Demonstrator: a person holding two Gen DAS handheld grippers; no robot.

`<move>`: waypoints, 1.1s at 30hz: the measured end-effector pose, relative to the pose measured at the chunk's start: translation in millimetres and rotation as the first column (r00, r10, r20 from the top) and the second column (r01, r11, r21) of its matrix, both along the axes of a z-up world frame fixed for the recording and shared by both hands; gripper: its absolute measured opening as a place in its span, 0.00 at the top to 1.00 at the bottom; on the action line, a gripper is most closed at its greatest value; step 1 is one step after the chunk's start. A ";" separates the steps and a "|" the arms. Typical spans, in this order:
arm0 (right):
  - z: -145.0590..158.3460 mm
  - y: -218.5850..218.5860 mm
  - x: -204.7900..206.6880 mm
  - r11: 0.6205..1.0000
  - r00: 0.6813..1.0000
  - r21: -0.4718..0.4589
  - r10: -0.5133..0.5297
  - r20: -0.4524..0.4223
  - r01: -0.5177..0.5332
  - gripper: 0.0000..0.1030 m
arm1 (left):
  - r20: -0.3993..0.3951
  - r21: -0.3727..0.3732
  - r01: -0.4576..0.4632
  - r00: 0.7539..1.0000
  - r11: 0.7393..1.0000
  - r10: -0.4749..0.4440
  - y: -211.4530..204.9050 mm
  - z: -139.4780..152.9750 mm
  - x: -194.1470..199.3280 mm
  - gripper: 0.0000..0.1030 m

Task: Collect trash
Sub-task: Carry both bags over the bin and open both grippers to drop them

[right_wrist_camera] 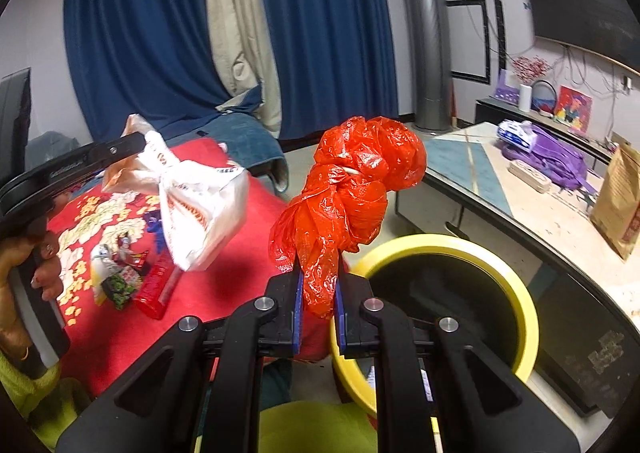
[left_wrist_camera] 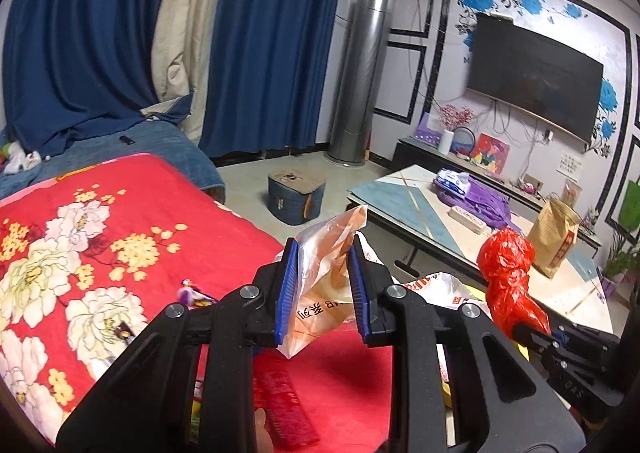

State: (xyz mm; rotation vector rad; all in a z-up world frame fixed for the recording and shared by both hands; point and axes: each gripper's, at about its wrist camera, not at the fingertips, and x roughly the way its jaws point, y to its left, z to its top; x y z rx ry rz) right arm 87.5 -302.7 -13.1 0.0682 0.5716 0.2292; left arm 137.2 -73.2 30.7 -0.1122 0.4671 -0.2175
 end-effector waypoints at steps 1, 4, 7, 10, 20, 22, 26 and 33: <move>-1.5 -3.9 0.3 1.000 1.000 0.000 -0.010 -0.003 0.010 0.88 | -0.001 0.005 0.005 1.000 1.000 -0.005 -4.7 -1.3 0.4 0.82; -6.6 -17.6 1.0 0.999 0.999 0.001 -0.045 -0.015 0.045 0.88 | -0.009 0.006 0.018 1.000 1.000 -0.017 -16.6 -7.9 2.3 0.82; -11.5 -32.1 1.8 0.997 0.996 0.009 -0.079 -0.033 0.079 0.88 | -0.019 0.009 0.029 0.999 1.000 -0.029 -30.0 -14.3 4.2 0.82; -17.7 -47.6 2.7 0.993 0.992 0.014 -0.115 -0.054 0.116 0.88 | -0.023 0.027 0.044 0.999 0.999 -0.044 -46.0 -21.3 5.4 0.82; -36.3 -82.6 7.4 0.985 0.977 0.009 -0.171 -0.126 0.174 0.88 | -0.080 0.090 0.127 0.990 0.988 -0.120 -104.0 -52.9 11.3 0.81; -39.3 -88.5 8.3 0.983 0.974 0.015 -0.179 -0.137 0.182 0.88 | -0.090 0.098 0.135 0.988 0.986 -0.127 -110.8 -58.0 13.1 0.81; -43.5 -96.8 9.9 0.980 0.969 0.023 -0.194 -0.153 0.199 0.88 | -0.114 0.120 0.158 0.983 0.980 -0.145 -124.6 -70.9 16.7 0.81; -57.0 -106.8 19.9 0.976 0.955 0.025 -0.205 -0.216 0.215 0.88 | -0.163 0.158 0.202 0.971 0.967 -0.176 -147.7 -91.9 26.2 0.81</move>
